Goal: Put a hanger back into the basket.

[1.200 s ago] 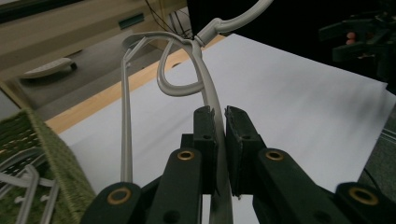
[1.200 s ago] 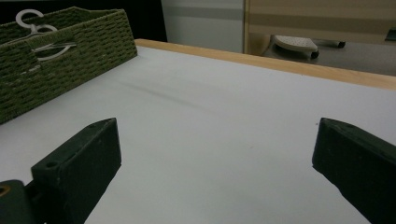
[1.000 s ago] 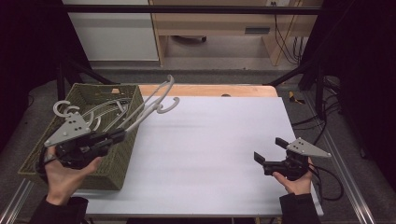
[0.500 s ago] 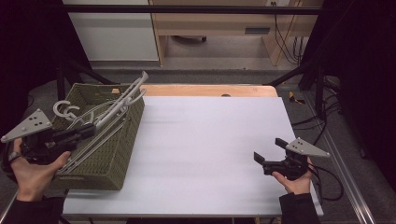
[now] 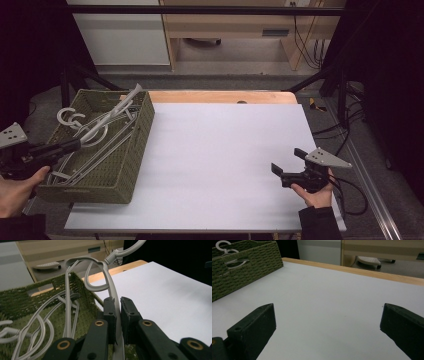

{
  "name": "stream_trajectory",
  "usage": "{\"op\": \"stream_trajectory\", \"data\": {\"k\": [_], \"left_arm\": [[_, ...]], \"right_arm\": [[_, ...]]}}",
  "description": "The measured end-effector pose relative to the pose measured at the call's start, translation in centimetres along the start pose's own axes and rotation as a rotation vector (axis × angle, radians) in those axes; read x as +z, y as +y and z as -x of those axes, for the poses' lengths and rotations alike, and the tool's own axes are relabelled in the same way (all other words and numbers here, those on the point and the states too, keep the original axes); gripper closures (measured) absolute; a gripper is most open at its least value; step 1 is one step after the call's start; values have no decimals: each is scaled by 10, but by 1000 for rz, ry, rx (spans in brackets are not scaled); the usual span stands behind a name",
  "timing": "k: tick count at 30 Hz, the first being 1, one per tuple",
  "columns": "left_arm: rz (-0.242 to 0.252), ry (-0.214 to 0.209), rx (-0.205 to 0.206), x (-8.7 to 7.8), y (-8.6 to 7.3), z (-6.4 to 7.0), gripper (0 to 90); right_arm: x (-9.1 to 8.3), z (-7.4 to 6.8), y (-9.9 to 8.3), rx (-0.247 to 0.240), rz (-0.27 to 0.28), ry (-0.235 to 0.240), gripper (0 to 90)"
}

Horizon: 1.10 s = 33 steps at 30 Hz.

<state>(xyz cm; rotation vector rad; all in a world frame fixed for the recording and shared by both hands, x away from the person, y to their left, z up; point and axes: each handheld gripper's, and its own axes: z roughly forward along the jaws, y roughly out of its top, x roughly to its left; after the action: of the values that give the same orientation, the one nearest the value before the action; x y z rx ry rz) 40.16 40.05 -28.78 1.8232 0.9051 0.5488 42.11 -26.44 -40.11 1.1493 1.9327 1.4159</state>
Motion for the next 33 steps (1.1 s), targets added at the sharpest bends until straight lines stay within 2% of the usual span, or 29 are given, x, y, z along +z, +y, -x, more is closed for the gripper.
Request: {"op": "stream_trajectory", "data": {"k": [5, 20, 29, 33], "left_arm": [[-28, 3, -18, -1, -11, -9, 829], [-55, -59, -44, 19, -44, -34, 829], [-61, -96, -46, 33, -56, -52, 827], [-63, -107, -49, 34, -58, -59, 827]], "right_arm": [[0, 0, -1, 2, -6, -1, 6], [2, -1, -1, 2, -7, -2, 6], [2, -1, -1, 0, -7, -1, 7], [2, -1, -1, -1, -7, 0, 7]]}}
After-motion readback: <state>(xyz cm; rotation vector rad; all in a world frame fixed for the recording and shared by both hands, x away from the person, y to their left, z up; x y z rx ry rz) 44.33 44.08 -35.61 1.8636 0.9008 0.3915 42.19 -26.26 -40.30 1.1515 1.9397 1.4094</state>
